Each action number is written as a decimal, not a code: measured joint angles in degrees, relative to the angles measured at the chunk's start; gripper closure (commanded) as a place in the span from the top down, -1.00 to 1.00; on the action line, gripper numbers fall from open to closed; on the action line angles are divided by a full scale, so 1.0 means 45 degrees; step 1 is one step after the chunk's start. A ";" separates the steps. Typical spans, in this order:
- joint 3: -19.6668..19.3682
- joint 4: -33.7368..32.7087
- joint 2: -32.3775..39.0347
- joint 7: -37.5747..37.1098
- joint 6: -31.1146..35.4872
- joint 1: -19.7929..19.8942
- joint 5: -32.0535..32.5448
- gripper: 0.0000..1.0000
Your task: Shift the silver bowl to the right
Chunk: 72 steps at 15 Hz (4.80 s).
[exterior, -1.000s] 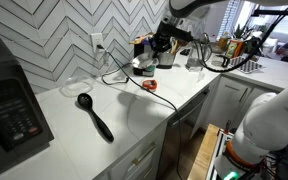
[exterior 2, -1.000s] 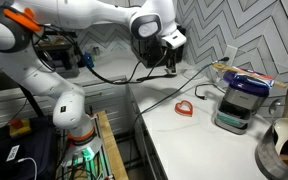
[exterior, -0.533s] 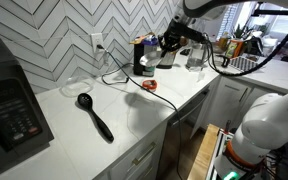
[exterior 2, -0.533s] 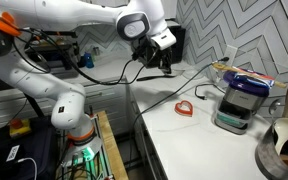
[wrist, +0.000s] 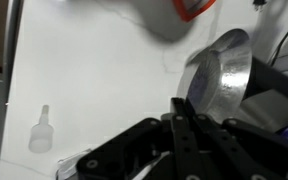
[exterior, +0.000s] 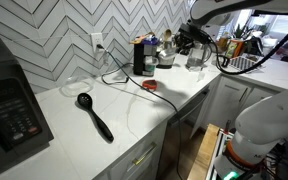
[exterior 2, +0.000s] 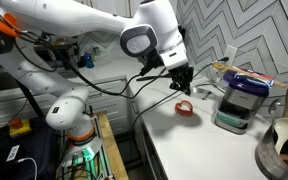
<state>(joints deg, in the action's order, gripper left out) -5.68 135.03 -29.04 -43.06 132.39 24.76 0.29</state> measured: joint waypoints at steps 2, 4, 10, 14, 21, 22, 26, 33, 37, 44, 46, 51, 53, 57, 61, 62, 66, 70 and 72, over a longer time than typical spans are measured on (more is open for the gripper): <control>-0.0133 0.0296 0.0131 -0.0719 0.0330 0.0809 0.0678 -0.99; -0.0122 0.0626 0.0262 -0.1816 0.0660 0.1469 0.1398 -0.99; 0.0431 0.1896 0.0741 -0.6496 0.1605 0.2729 0.3241 -0.95; 0.0466 0.2107 0.0742 -0.7212 0.1605 0.3053 0.3450 -0.95; 0.0313 0.2107 0.0865 -0.7517 0.1942 0.3042 0.3423 -0.99; 0.0204 0.2134 0.0970 -0.7665 0.2243 0.3070 0.3425 -0.99; 0.0006 0.2661 0.1743 -0.8672 0.4494 0.3700 0.4087 -0.99; 0.0484 0.3372 0.2772 -0.9754 0.6176 0.3974 0.4584 -0.95; 0.0479 0.3372 0.2770 -0.9753 0.6176 0.3956 0.4538 -0.99; 0.0345 0.3570 0.2913 -0.9771 0.7494 0.3659 0.3194 -0.99; 0.0233 0.3894 0.3104 -0.9724 0.8723 0.3492 0.2700 -0.99; 0.0067 0.4605 0.4088 -0.9732 1.0934 0.2885 0.2159 -0.99; 0.0001 0.4712 0.4510 -0.9750 1.1617 0.2704 0.2056 -0.99; -0.0118 0.4719 0.4936 -0.9805 1.2302 0.2498 0.2037 -0.95; -0.0160 0.4712 0.4946 -0.9824 1.2311 0.2431 0.2037 -0.95; -0.0160 0.4712 0.4946 -0.9826 1.2311 0.2429 0.2037 -0.95; -0.0165 0.4711 0.4946 -0.9830 1.2312 0.2428 0.2037 -0.99; -0.0133 0.4683 0.4946 -0.9830 1.2313 0.2455 0.2038 -0.99; -0.0081 0.4626 0.4946 -0.9830 1.2313 0.2593 0.2038 -0.99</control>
<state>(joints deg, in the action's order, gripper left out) -6.05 155.84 -6.78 -87.30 187.80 36.43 9.46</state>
